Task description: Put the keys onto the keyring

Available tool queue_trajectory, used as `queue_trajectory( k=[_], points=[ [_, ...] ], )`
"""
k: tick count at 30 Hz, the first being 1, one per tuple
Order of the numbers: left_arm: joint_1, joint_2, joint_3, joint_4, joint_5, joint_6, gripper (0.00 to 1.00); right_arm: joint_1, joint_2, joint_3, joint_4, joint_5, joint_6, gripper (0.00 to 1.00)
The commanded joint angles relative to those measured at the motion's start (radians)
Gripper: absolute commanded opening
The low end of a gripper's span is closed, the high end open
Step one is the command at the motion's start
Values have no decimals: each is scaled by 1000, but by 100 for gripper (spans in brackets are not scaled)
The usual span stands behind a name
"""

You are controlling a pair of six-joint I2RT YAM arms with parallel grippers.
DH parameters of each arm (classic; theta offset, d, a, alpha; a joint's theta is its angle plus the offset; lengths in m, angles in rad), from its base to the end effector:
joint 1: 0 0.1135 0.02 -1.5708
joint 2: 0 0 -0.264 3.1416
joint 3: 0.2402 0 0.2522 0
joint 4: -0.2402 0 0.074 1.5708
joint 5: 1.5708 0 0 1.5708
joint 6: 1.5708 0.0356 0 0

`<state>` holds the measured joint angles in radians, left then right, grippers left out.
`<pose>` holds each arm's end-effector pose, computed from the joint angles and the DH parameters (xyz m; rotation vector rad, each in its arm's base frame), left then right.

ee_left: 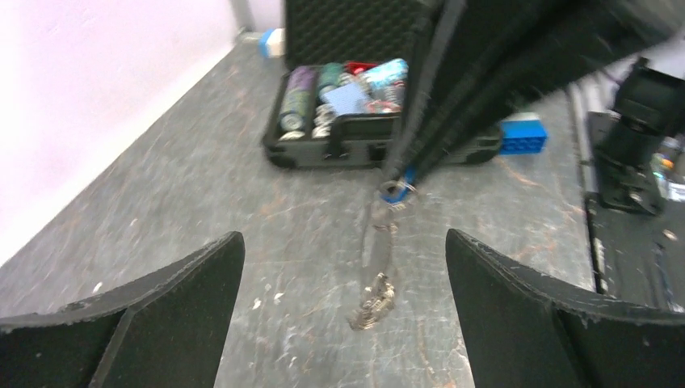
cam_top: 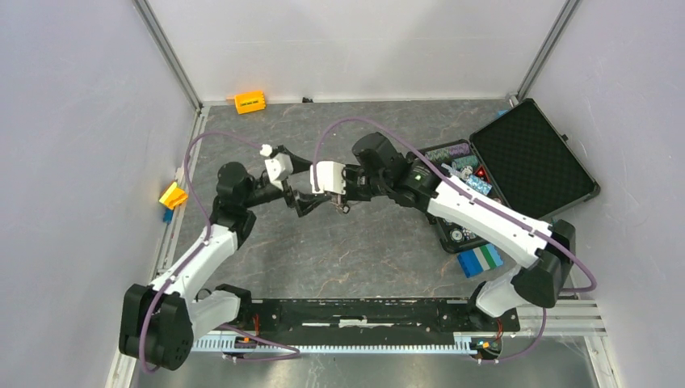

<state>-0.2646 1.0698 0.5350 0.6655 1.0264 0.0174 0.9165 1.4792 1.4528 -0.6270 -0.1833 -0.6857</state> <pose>0.2103 -0.0885 0.2839 1.0301 1.1934 -0.9282 0.1950 0.2649 0.3636 -1.6713 1.4787 0.3303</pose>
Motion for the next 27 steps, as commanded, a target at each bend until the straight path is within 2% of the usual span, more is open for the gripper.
queue_trajectory(
  k=[1,3,6,12,16,20,27],
  points=[
    [9,-27,197,-583,-296,244,100,5,49,86,58,89,-41,0],
    [23,-36,251,-703,-418,285,100,5,84,112,65,85,-46,0],
    [47,-59,279,-789,-543,312,100,5,149,161,75,74,-38,0],
    [80,-94,274,-839,-760,279,100,-17,277,279,98,120,-58,0],
    [112,-107,280,-848,-841,241,100,-45,345,341,87,126,-60,0],
    [137,-101,295,-851,-859,219,100,-80,353,252,104,146,-65,0],
    [138,-93,284,-831,-796,215,100,-187,315,-4,139,194,-72,0]
  ],
)
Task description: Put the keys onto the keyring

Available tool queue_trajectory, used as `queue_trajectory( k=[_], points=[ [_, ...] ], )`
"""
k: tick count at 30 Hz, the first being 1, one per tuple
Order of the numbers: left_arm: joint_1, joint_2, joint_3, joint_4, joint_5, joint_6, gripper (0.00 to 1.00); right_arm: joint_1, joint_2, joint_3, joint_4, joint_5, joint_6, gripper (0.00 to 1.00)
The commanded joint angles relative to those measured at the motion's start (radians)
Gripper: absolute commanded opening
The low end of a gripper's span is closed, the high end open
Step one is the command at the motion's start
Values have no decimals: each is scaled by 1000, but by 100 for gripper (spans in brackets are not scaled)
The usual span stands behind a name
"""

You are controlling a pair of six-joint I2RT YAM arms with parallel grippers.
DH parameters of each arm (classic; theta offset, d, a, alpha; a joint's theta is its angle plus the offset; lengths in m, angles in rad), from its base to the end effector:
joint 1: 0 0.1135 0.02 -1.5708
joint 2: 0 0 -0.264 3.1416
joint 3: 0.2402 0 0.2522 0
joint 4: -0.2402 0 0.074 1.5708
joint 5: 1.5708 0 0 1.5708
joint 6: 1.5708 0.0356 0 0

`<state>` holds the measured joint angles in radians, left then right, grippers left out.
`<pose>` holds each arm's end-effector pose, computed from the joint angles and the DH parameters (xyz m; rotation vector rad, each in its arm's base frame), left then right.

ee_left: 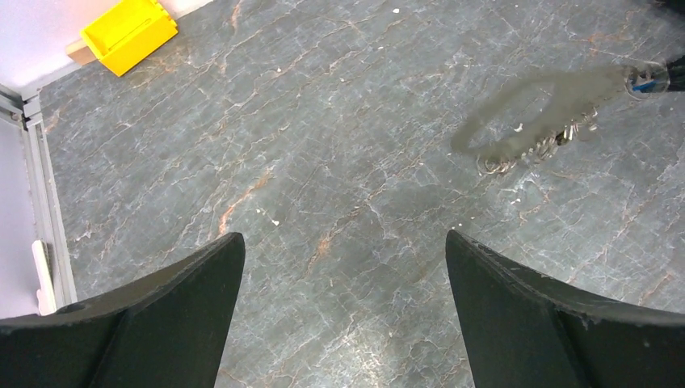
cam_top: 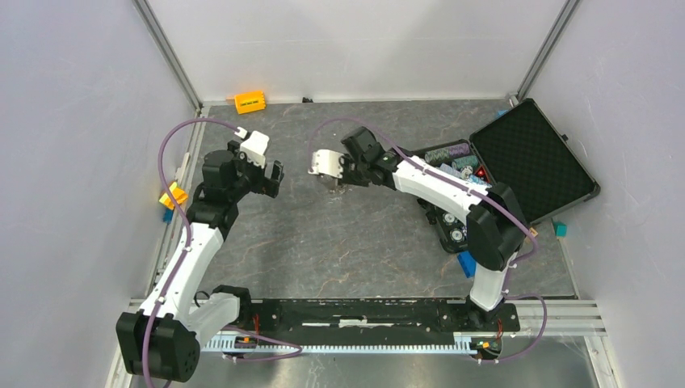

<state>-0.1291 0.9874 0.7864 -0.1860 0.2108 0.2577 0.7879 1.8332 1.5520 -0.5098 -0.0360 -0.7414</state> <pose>0.2245 -0.0367 0.3027 0.5098 1.8829 -0.1214 0.2936 0.2969 0.2802 -1.6478 1.6924 0.0651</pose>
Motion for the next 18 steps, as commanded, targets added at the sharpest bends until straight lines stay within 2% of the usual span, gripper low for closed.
queue_trajectory(
  k=[1,8,18],
  points=[
    [3,-8,31,23,34,-24,100,-75,-44,-132,23,58,-20,0],
    [3,-1,19,28,83,-20,100,-129,-86,-280,59,108,-35,0],
    [3,-6,4,33,114,-12,100,-136,-74,-324,30,94,-7,0]
  ],
)
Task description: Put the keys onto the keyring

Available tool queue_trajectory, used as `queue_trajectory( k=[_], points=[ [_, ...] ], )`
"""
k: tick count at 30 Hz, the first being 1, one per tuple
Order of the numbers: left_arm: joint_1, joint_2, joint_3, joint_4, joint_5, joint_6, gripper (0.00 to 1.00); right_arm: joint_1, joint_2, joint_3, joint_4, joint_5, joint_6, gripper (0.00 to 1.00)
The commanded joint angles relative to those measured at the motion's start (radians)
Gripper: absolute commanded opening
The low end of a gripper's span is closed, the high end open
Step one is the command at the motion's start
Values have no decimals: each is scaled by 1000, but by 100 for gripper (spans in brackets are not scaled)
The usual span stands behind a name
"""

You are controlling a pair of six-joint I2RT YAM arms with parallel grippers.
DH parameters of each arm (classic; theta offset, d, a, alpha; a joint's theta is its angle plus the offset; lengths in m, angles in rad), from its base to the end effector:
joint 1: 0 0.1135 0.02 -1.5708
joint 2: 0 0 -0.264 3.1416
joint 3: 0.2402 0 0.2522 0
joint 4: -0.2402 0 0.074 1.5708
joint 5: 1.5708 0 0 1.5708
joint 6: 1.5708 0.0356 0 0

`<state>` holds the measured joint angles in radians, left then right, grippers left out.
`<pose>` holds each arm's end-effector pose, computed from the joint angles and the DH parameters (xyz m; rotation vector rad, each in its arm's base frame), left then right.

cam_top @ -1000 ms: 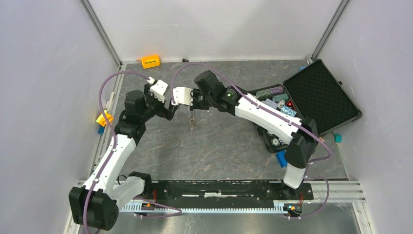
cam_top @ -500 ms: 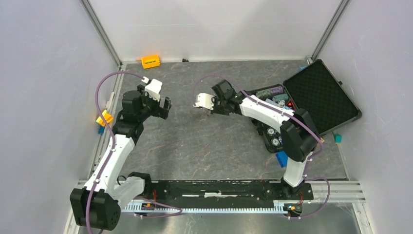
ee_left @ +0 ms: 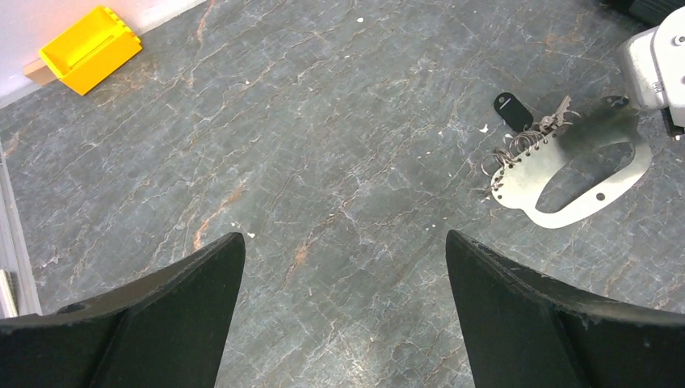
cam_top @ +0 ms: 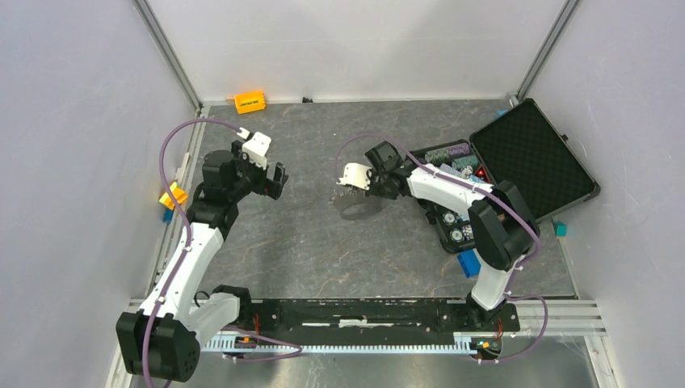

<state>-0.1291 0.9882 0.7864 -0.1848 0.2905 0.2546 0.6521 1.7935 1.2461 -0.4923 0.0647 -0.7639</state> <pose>0.2237 -0.0393 0.3029 0.5562 1.8645 -0.2010 0.2988 0.2252 0.2003 -1.6813 1.9994 -0.1241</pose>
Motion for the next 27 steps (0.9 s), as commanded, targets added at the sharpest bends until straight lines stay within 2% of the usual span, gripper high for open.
queue_trajectory(
  k=[1,14,22,27],
  points=[
    [3,-8,0,33,37,-7,100,0,-34,-22,6,-5,16,0],
    [3,10,12,35,67,4,100,0,-46,-147,-79,80,19,1],
    [3,28,26,45,81,14,100,1,-43,-203,-106,80,46,10],
    [3,28,31,43,88,12,100,1,-40,-221,-105,57,60,27]
  ],
)
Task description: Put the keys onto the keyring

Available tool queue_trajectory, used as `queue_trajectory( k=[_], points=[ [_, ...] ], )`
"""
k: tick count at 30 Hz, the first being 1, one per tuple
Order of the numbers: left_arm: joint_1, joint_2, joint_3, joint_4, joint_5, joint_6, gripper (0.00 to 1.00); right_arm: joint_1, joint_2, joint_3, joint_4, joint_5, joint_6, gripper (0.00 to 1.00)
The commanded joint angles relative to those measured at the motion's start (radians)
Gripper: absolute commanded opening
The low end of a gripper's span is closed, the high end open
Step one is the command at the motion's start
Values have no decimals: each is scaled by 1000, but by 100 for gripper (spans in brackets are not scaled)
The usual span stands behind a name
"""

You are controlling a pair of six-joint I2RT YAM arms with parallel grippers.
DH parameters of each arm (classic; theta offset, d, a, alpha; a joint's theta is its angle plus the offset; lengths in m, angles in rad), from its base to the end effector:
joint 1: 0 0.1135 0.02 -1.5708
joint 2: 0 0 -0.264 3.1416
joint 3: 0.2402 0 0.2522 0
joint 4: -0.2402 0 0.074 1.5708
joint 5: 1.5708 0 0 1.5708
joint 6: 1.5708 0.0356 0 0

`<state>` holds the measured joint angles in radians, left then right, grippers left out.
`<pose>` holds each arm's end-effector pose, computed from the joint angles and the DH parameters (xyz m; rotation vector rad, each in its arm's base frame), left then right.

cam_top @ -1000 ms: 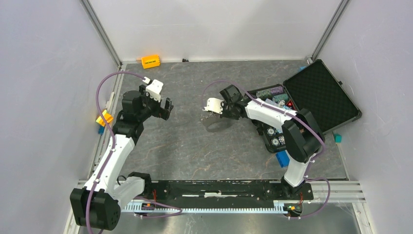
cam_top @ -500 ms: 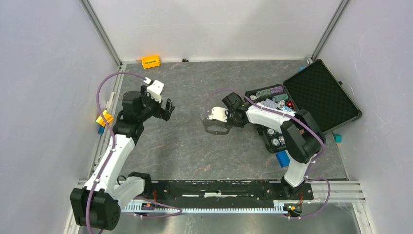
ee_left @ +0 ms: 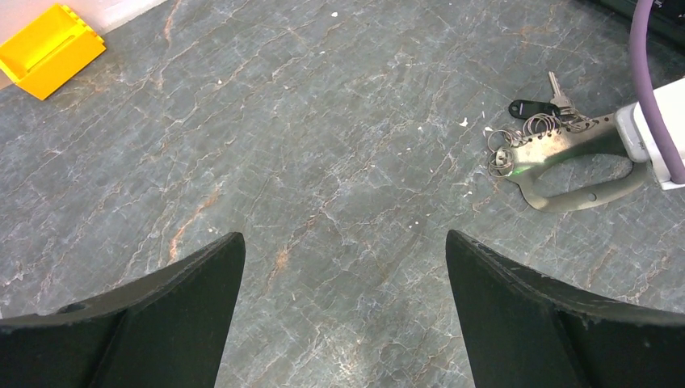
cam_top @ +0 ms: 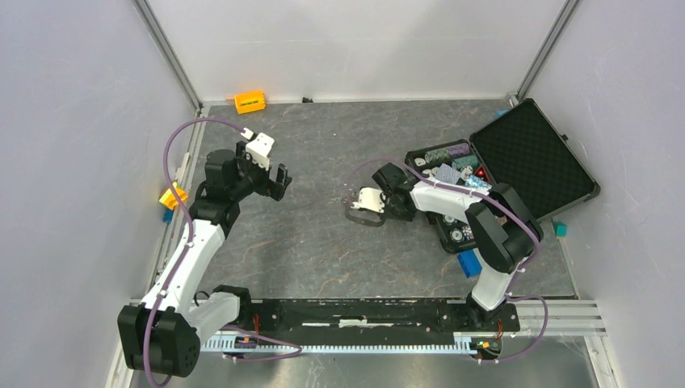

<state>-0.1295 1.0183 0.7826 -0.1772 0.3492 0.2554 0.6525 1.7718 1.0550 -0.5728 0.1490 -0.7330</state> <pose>0.2286 -0.0420 0.2962 0.5948 1.8746 -0.2636 0.2631 0.1944 0.1516 -1.8021 2.2185 -0.2294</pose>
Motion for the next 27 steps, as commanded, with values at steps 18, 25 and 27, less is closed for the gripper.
queue_trajectory(
  k=[18,25,27],
  points=[
    [3,-48,28,30,-37,25,100,-3,-339,-61,19,-146,80,98],
    [4,-65,1,100,-162,-28,100,-59,-484,-44,204,-112,165,98],
    [5,-70,-8,121,-189,-38,100,-75,-514,-48,258,-81,197,98]
  ],
)
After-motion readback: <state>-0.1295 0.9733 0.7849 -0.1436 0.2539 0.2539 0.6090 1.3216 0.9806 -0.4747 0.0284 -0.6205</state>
